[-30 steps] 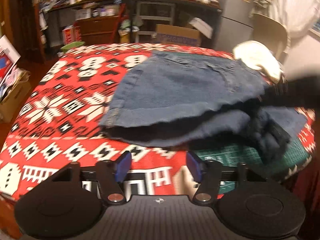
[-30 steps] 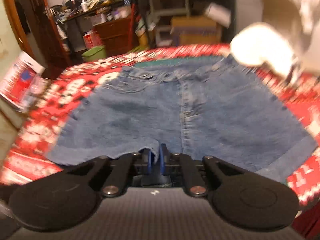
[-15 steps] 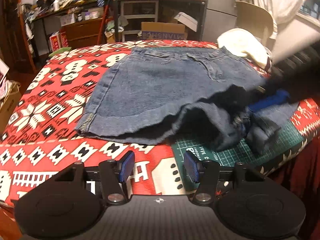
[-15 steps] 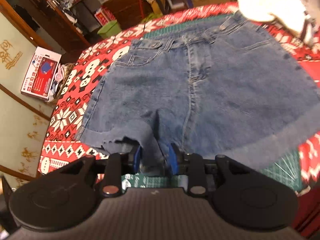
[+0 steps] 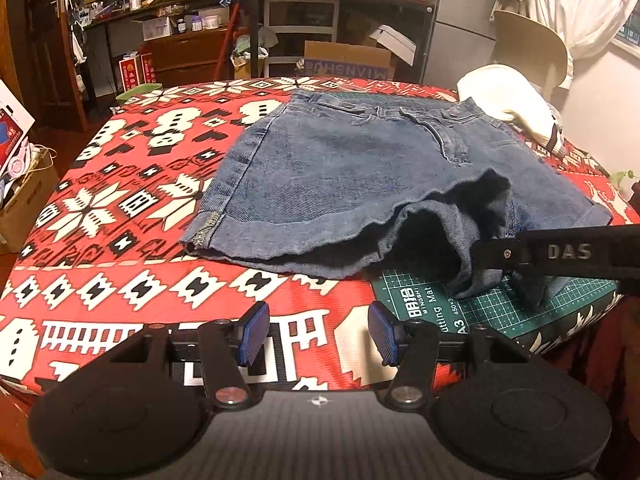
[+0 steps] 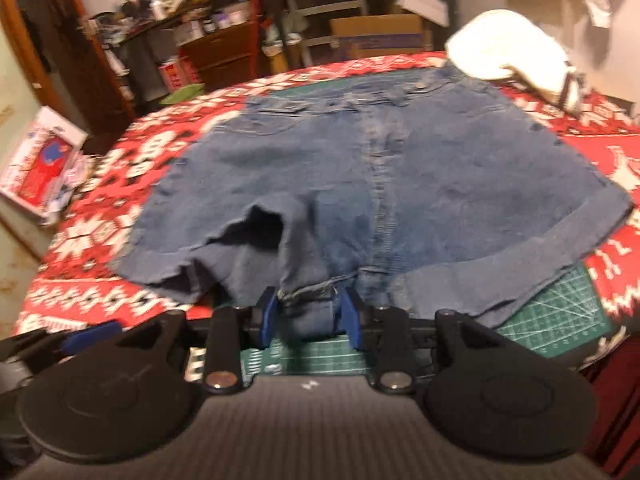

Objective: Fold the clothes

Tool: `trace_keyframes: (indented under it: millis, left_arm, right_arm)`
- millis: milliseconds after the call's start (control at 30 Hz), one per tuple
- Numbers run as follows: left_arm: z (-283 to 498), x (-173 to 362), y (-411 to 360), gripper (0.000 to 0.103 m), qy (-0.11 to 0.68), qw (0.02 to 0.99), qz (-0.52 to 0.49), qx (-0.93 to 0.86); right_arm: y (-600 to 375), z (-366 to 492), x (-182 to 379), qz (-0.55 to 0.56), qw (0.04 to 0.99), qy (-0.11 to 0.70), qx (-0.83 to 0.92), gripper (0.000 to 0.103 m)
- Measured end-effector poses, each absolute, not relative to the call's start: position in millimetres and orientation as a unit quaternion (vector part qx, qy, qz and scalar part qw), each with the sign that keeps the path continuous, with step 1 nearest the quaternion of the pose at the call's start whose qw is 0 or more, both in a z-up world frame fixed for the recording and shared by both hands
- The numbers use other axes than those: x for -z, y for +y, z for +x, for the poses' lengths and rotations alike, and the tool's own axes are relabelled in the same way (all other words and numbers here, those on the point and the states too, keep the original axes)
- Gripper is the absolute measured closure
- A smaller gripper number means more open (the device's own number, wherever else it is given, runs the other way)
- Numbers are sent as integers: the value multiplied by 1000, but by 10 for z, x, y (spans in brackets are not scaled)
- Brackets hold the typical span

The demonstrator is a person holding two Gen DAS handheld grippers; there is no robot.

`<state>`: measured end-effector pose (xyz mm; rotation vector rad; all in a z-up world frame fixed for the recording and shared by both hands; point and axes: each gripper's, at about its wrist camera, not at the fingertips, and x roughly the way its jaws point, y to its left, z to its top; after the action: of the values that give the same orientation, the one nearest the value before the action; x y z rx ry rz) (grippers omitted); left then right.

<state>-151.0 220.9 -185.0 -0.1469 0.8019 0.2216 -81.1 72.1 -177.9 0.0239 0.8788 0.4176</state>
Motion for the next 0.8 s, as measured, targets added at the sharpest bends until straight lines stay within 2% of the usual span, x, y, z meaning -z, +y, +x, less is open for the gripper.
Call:
trace_keyframes:
  millis: [233,467,533,600,800]
  left_arm:
    - [-1502,1838,2213,49,385,914,-69,-110]
    - [-1531,1824,2295,49,382,912,-70,-130]
    - [-1542,1813,2327,49,380,912,-69,-137]
    - [-1547,1794,2374,49,376,912,-64,-148]
    - [-1516,1769,2544,49,367,911,-7,-190]
  right_arm:
    - [436,-908,1704,15,903,394,-169,66]
    - [610,-944,1829,-52,887,414,-198,66]
    - [581,-934,1849,-56,884,421,-196,85]
    - [523,-949,1835,-56,881,425,-199,90]
    - [336,-973,1755,-38,873,439,-212,91]
